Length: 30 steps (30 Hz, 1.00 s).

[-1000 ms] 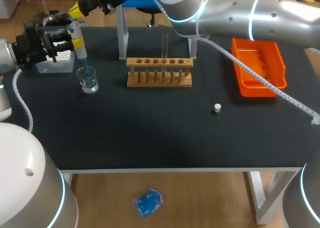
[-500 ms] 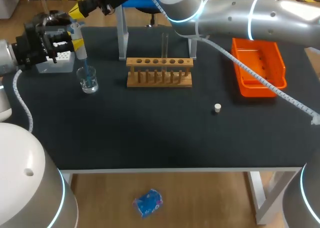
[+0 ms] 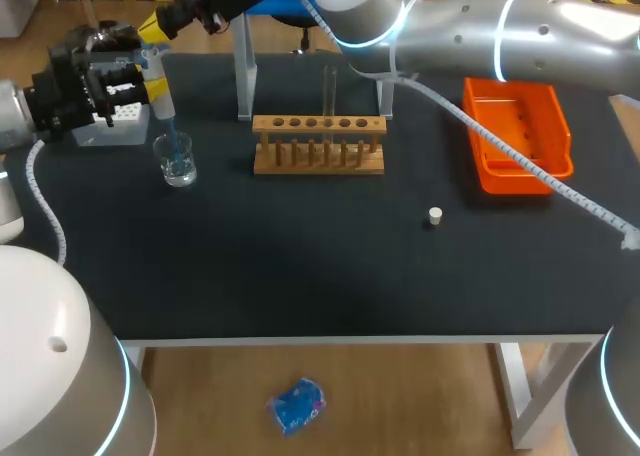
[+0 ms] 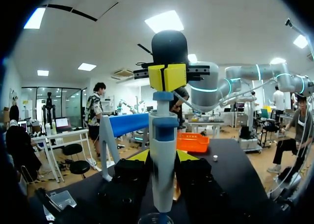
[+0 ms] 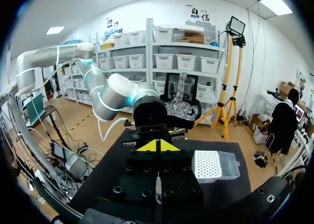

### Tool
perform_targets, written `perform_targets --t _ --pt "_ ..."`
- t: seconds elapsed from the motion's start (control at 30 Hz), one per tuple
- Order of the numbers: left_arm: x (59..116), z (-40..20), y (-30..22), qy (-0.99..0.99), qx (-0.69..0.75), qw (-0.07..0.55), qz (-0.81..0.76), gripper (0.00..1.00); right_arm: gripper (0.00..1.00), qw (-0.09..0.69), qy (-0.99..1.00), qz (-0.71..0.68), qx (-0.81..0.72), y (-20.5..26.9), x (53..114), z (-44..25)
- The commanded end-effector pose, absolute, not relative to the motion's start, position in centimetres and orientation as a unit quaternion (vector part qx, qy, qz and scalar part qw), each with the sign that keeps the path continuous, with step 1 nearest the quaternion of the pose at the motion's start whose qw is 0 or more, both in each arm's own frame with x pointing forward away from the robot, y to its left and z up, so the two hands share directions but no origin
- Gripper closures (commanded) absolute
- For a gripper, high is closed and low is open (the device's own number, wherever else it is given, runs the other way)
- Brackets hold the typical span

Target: Invert the test tube, pick up the pipette, mount the tip to pipette, aspirate from beaker and dispense into the tube, eject the tip, return the pipette, and cap with the stopper.

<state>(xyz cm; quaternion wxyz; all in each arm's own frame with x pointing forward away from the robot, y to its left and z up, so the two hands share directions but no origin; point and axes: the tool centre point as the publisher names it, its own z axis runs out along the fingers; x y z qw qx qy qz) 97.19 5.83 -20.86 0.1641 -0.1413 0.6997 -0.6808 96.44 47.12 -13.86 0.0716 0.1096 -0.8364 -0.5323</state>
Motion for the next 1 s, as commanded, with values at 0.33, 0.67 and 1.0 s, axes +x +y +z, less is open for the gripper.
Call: perform_targets --t 0.33,0.67,1.0 --pt "97.2 -20.5 5.8 0.699 -0.141 0.165 -0.681 1.0 1.0 0.074 -0.836 -0.533 0.104 47.0 96.2 -14.9" --pt "97.2 -20.5 5.8 0.699 -0.141 0.165 -0.681 1.0 1.0 0.076 -0.836 -0.534 0.098 46.9 95.9 -15.3" --pt "97.2 -20.5 5.8 0.699 -0.141 0.165 -0.681 1.0 1.0 0.076 -0.836 -0.536 0.092 46.7 95.8 -15.5"
